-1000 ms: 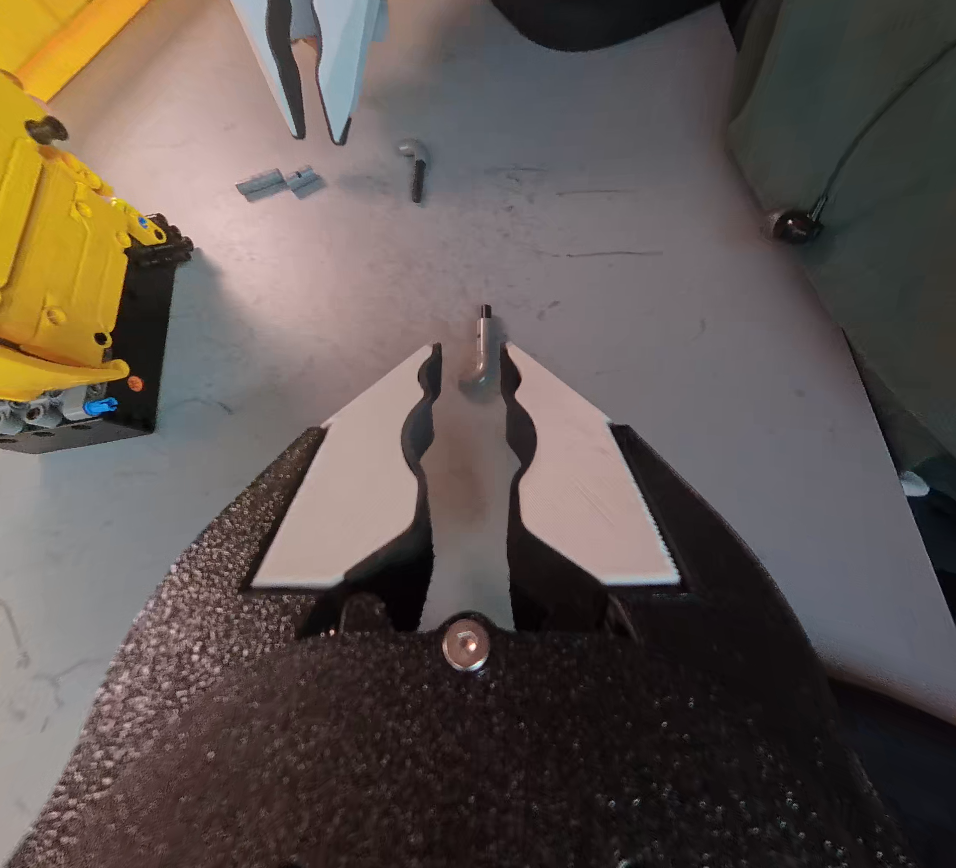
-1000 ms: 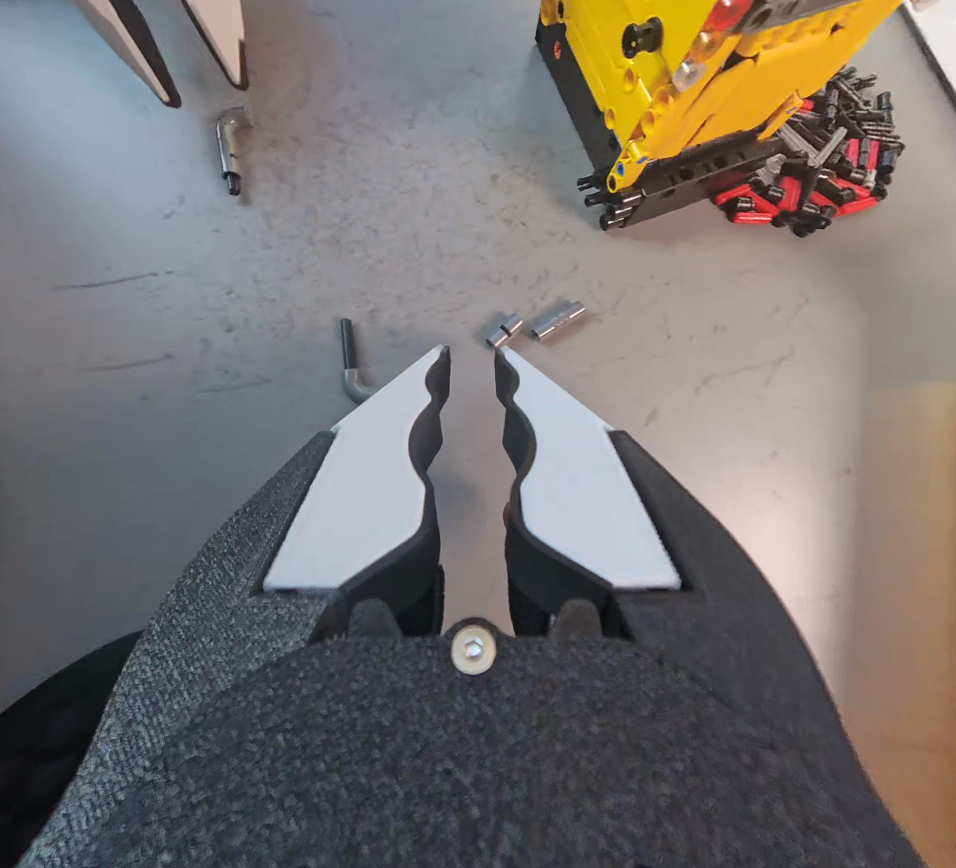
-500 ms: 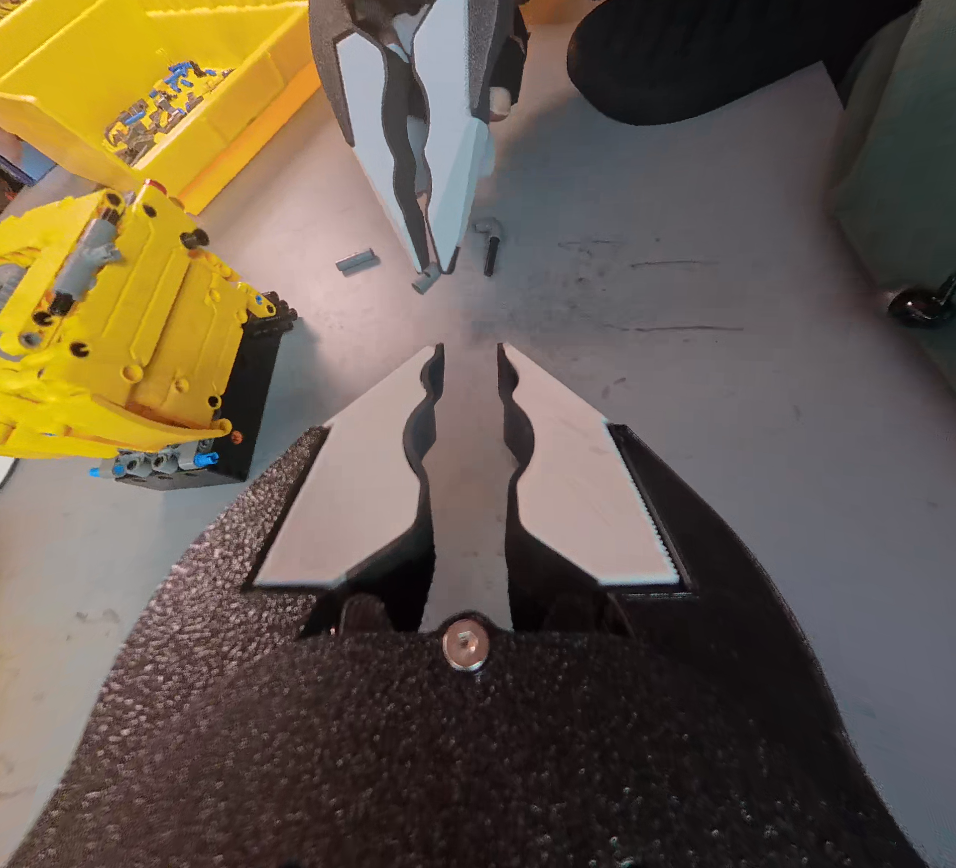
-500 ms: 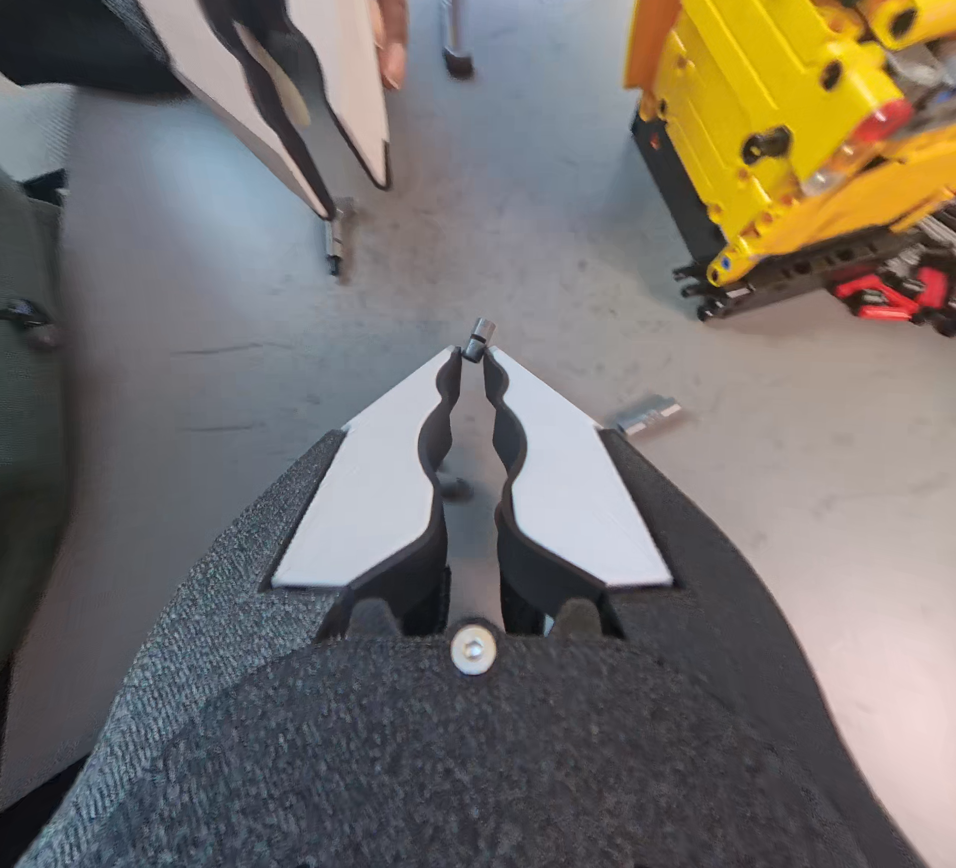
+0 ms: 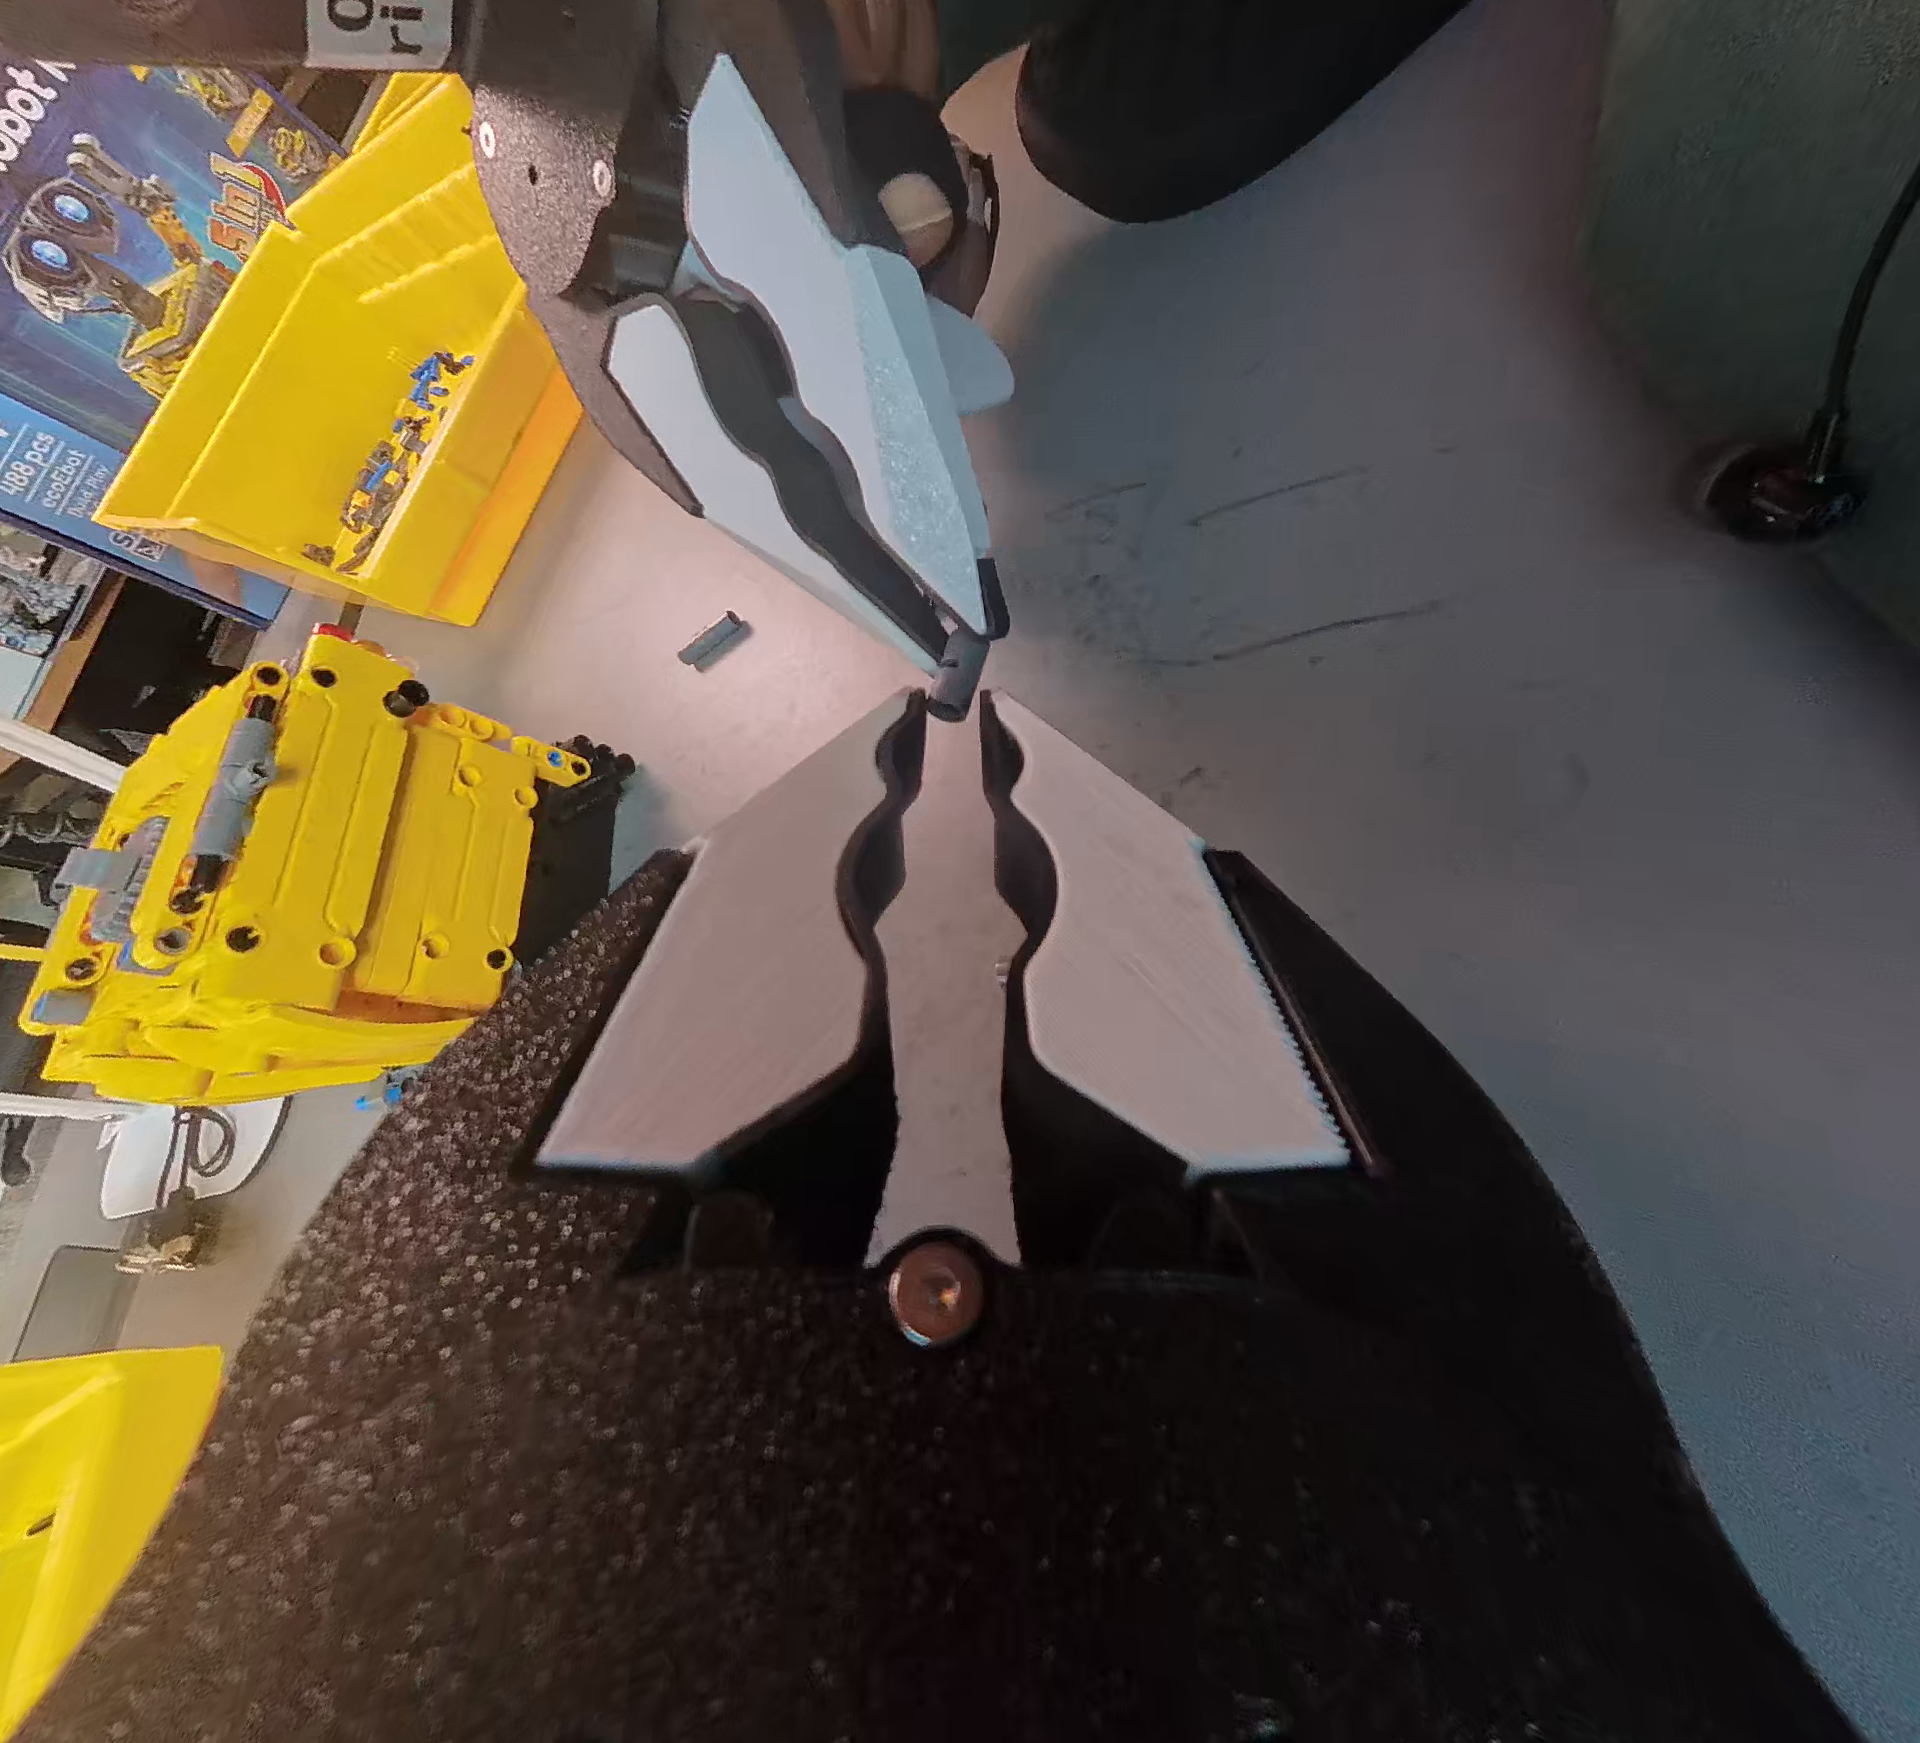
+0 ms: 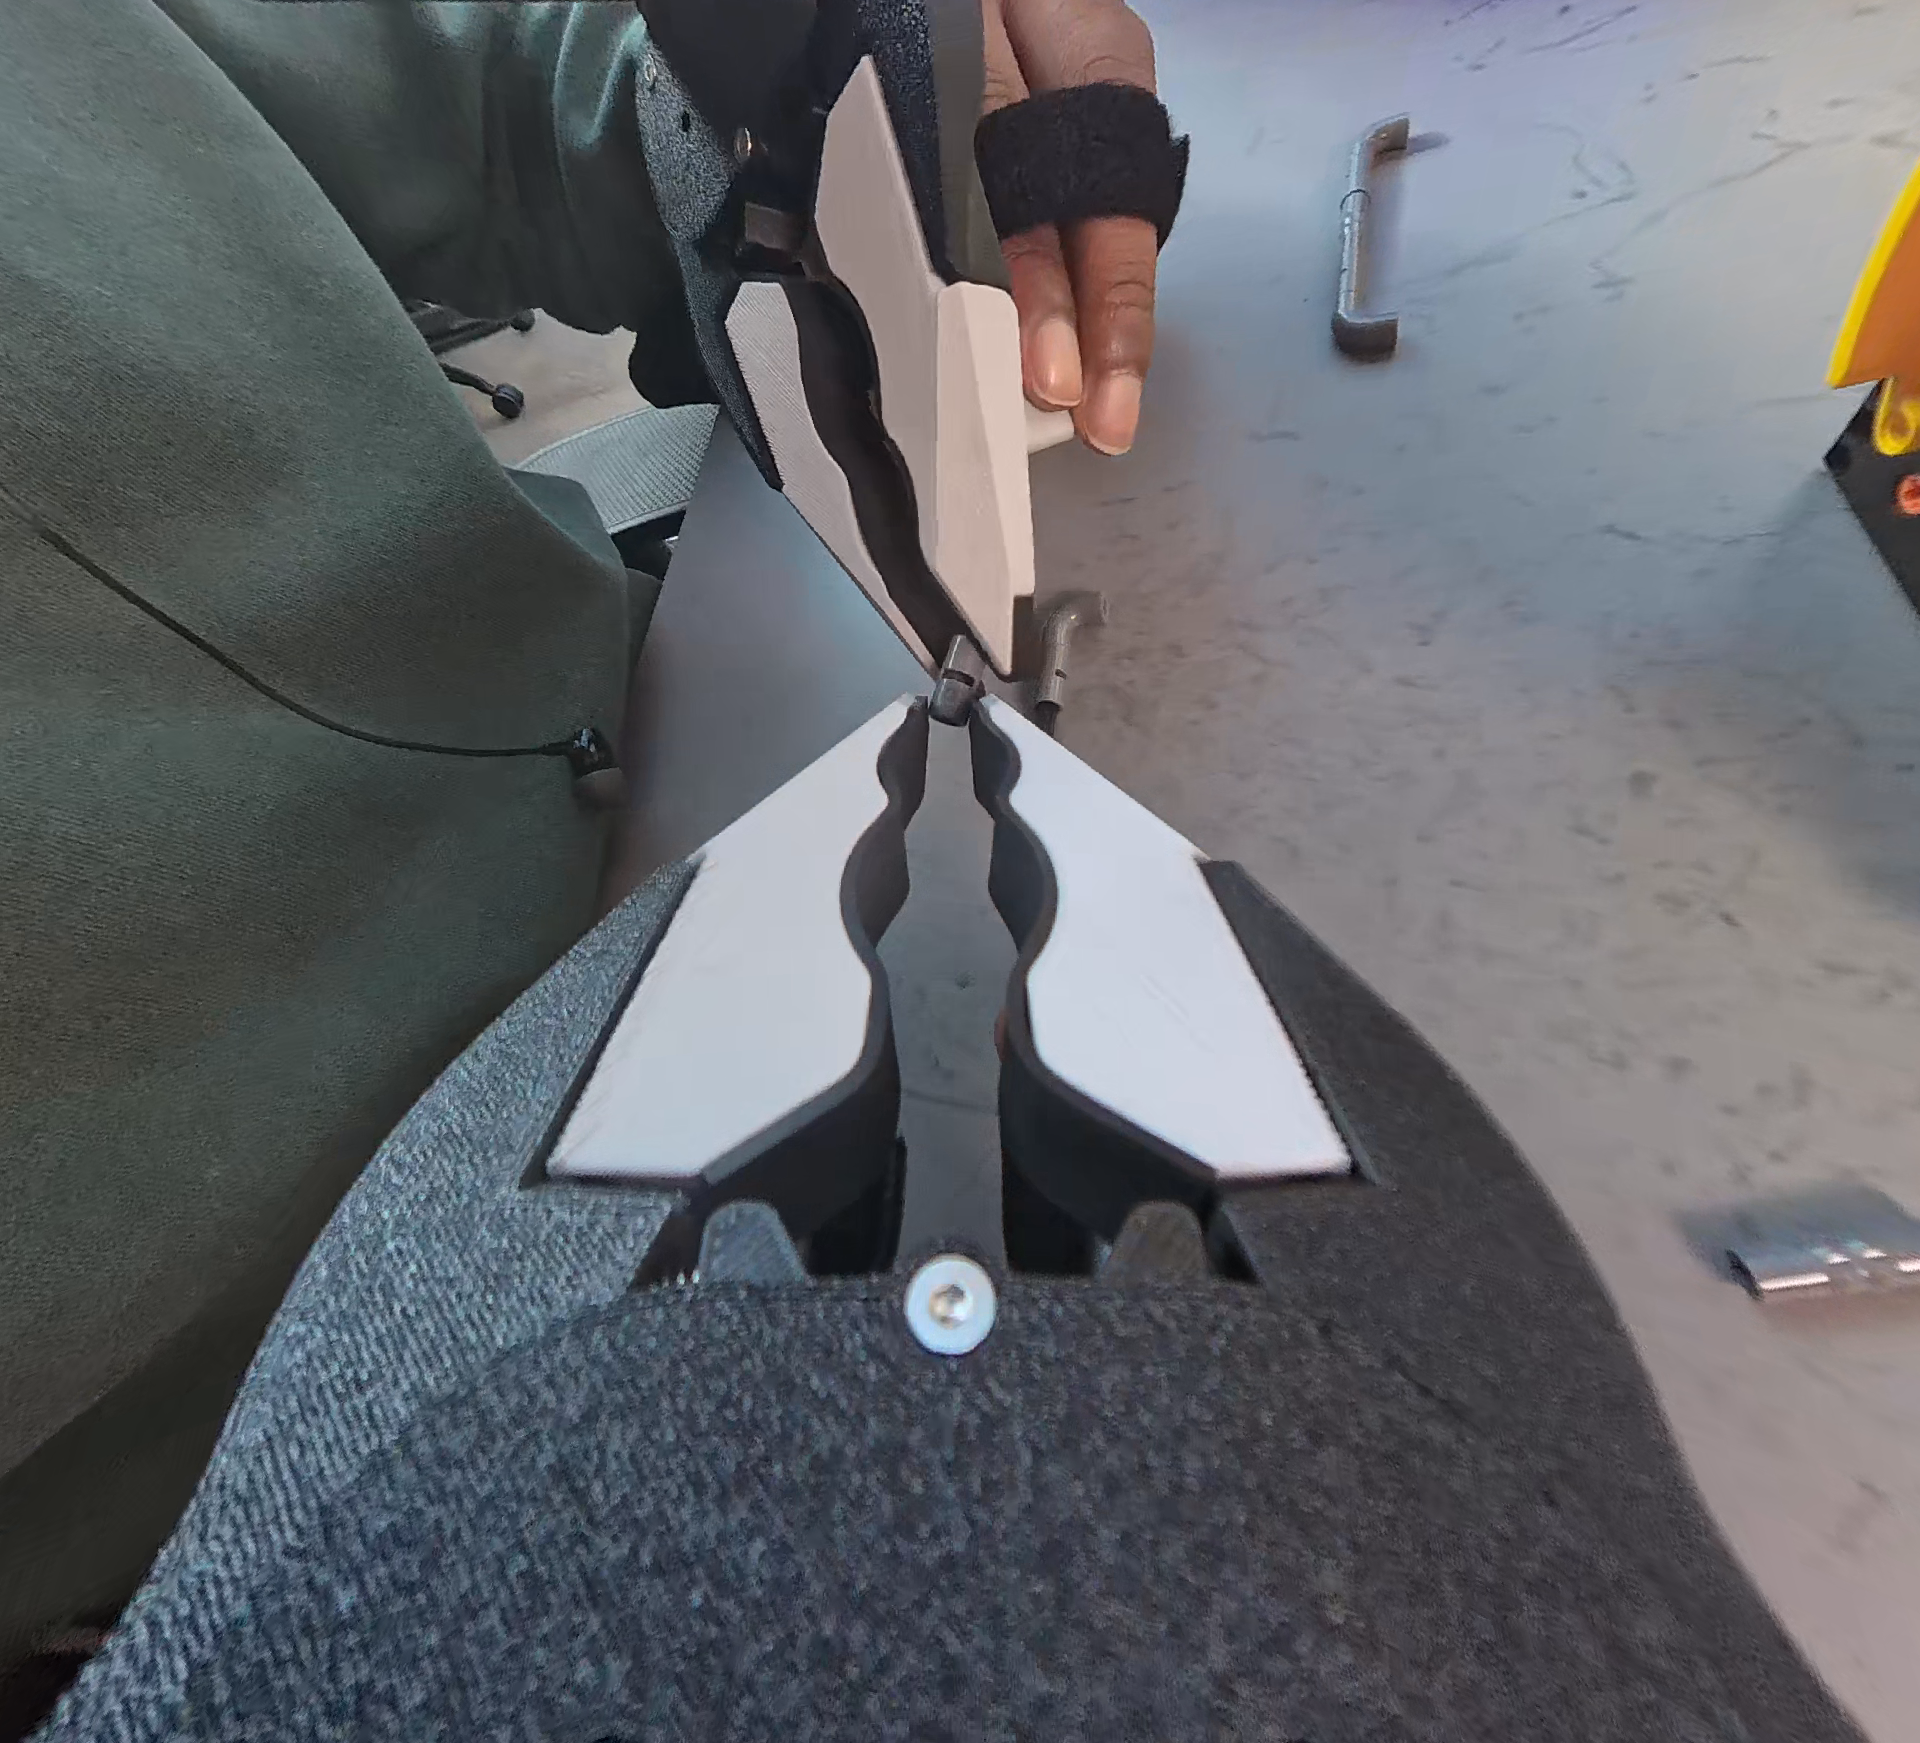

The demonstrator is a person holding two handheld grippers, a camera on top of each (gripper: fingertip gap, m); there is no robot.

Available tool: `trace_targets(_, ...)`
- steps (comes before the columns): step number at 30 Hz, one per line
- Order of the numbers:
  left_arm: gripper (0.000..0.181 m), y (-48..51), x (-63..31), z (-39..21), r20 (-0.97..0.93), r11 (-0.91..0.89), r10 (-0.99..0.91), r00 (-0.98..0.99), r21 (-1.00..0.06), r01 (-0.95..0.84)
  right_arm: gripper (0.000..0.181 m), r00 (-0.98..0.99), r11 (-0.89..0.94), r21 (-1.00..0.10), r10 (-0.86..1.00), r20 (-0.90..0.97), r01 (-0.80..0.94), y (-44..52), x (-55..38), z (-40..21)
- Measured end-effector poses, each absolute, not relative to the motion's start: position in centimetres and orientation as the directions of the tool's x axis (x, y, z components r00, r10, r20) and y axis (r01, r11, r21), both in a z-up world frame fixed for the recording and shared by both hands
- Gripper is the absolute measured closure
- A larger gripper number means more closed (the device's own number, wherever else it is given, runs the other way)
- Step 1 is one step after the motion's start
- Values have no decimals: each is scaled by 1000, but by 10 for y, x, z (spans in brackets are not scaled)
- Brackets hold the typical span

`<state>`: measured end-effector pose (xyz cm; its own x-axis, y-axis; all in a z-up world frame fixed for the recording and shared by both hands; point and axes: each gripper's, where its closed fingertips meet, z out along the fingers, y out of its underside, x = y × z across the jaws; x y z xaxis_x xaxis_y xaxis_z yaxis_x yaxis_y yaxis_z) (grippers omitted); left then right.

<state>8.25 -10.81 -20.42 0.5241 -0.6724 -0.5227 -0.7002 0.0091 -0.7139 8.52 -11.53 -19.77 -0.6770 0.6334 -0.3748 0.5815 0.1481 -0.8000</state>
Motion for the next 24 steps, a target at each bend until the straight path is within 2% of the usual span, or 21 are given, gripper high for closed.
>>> trace_targets(13, 174, -110, 84, -209, -587, 39, -665, 462, -645, -763, 174, -656, 139, -763, 622, -428, 631, -115, 88, -206)
trace_targets(16, 174, -111, 85, -211, -517, -12, -693, 502, -688, -726, 174, -659, 145, -770, 628, -414, 622, -114, 88, -205)
trace_targets(18, 174, -111, 85, -207, -421, -67, -714, 560, -755, -652, 169, -670, 176, -790, 653, -352, 587, -106, 87, -201)
trace_targets(20, 174, -109, 82, -205, -301, -148, -725, 620, -810, -567, 164, -656, 284, -782, 727, -202, 555, -82, 87, -204)
trace_targets(22, 174, -108, 82, -206, -179, -233, -733, 656, -841, -489, 162, -632, 426, -715, 774, -29, 555, -52, 95, -213)
trace_targets(24, 174, -106, 84, -206, -80, -304, -730, 679, -852, -427, 158, -620, 504, -639, 783, 53, 581, -32, 110, -221)
